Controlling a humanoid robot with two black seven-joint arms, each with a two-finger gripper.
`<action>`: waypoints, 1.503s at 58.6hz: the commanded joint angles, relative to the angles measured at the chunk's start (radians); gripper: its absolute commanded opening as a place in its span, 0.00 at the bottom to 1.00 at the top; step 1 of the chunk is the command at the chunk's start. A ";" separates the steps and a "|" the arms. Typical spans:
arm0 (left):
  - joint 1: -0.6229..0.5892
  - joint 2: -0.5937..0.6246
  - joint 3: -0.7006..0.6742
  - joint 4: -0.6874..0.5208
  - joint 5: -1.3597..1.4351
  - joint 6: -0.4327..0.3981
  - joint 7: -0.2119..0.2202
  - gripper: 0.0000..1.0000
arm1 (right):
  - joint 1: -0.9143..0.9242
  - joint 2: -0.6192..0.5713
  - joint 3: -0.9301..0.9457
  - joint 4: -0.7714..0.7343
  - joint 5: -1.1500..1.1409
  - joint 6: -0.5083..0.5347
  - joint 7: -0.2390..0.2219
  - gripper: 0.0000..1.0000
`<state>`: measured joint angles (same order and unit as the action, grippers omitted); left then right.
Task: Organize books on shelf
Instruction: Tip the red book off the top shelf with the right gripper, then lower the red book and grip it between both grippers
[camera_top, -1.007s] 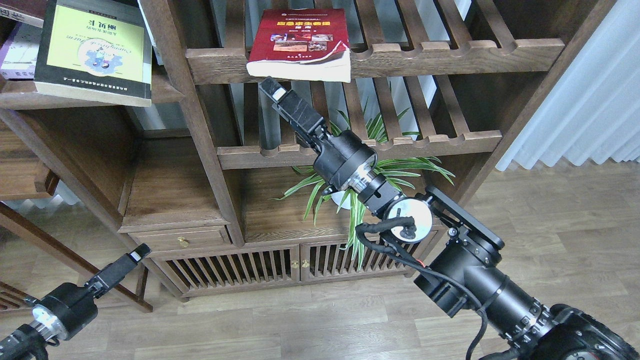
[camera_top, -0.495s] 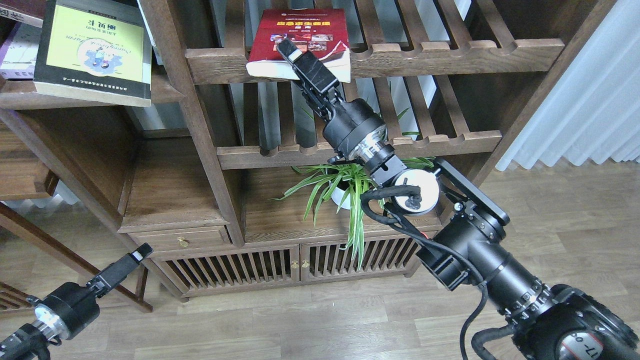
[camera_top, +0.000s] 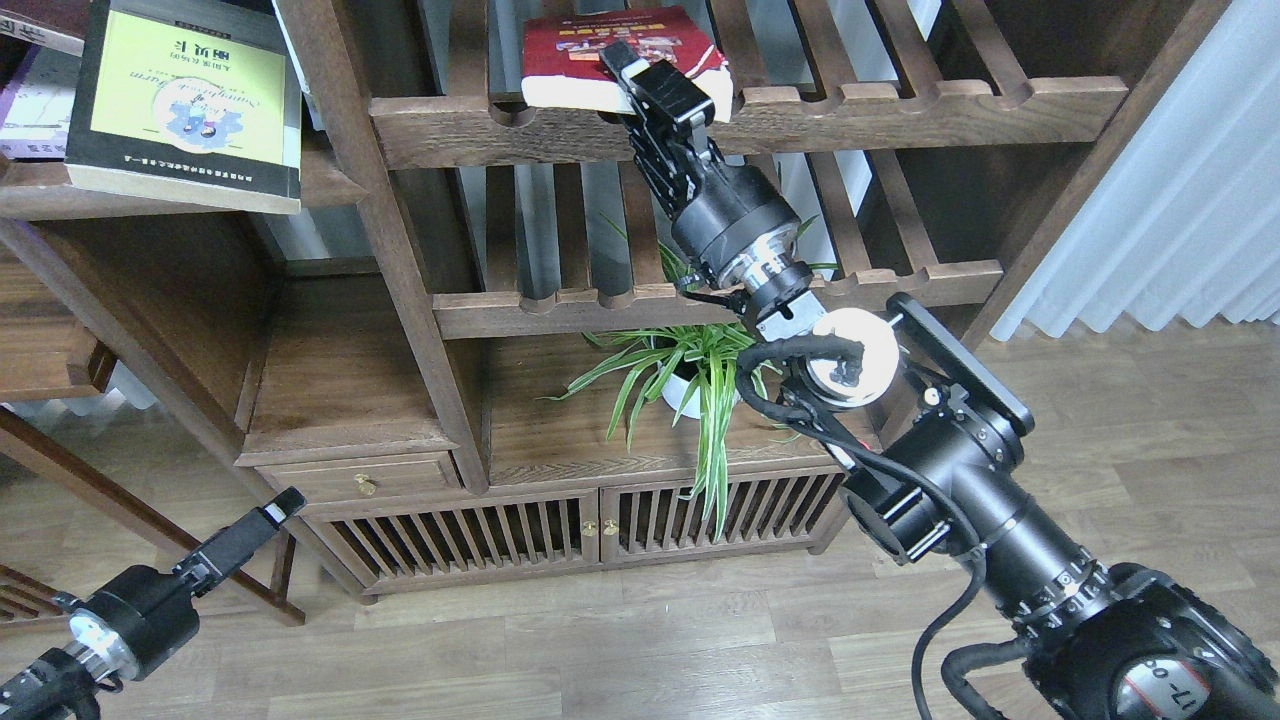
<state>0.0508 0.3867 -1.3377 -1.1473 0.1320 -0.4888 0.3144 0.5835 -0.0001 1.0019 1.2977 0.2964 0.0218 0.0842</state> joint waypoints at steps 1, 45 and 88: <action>0.006 0.001 -0.008 0.011 -0.011 0.000 -0.004 0.99 | -0.056 0.000 -0.005 0.049 0.003 0.050 -0.017 0.02; 0.044 -0.193 0.193 0.202 -0.261 0.000 -0.029 1.00 | -0.614 -0.242 -0.071 0.411 0.029 0.467 -0.050 0.01; -0.037 -0.253 0.388 -0.031 -0.519 0.000 -0.222 1.00 | -0.772 -0.258 -0.118 -0.012 0.112 0.467 -0.346 0.03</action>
<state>0.0292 0.1394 -0.9629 -1.1179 -0.3785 -0.4887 0.1205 -0.1708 -0.2993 0.9159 1.3323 0.4130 0.4889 -0.1935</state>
